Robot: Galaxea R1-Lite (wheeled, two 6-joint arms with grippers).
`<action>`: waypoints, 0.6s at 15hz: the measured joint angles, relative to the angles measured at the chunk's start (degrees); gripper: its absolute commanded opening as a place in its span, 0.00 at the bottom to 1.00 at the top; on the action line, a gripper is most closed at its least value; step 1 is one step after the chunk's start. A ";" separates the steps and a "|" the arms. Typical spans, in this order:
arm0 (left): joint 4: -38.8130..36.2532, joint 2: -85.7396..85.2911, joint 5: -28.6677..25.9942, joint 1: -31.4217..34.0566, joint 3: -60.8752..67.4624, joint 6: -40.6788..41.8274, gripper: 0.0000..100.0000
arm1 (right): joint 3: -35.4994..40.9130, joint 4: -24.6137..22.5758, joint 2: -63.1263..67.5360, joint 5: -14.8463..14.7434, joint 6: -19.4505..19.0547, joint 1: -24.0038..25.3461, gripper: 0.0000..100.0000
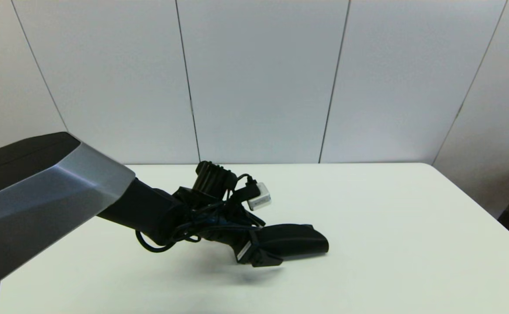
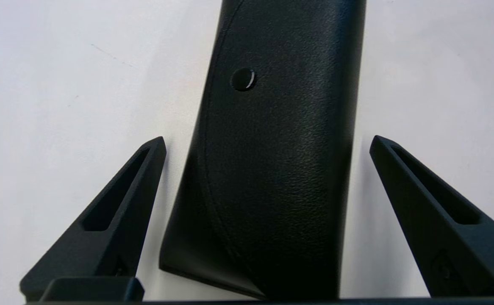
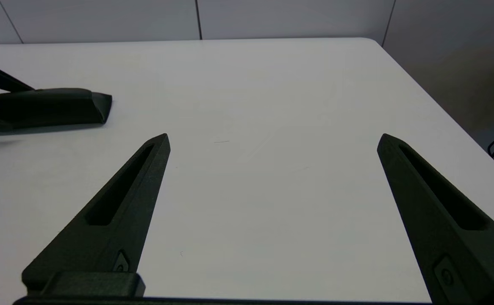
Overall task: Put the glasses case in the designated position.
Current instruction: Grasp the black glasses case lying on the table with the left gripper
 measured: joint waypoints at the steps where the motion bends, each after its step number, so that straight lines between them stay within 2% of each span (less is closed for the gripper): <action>1: -0.02 -0.02 -0.02 0.00 0.00 -0.07 1.00 | 0.00 0.02 0.00 0.00 0.00 0.00 1.00; 2: -0.02 -0.06 -0.04 -0.02 0.00 -0.13 1.00 | 0.00 0.00 0.00 0.00 0.00 0.00 1.00; 3: -0.02 -0.11 -0.06 0.00 0.00 -0.16 0.00 | 0.00 0.00 0.00 0.00 0.00 0.00 1.00; 9: -0.51 -0.28 0.90 0.09 0.02 -0.82 0.00 | 0.00 0.02 0.00 0.00 0.02 0.00 1.00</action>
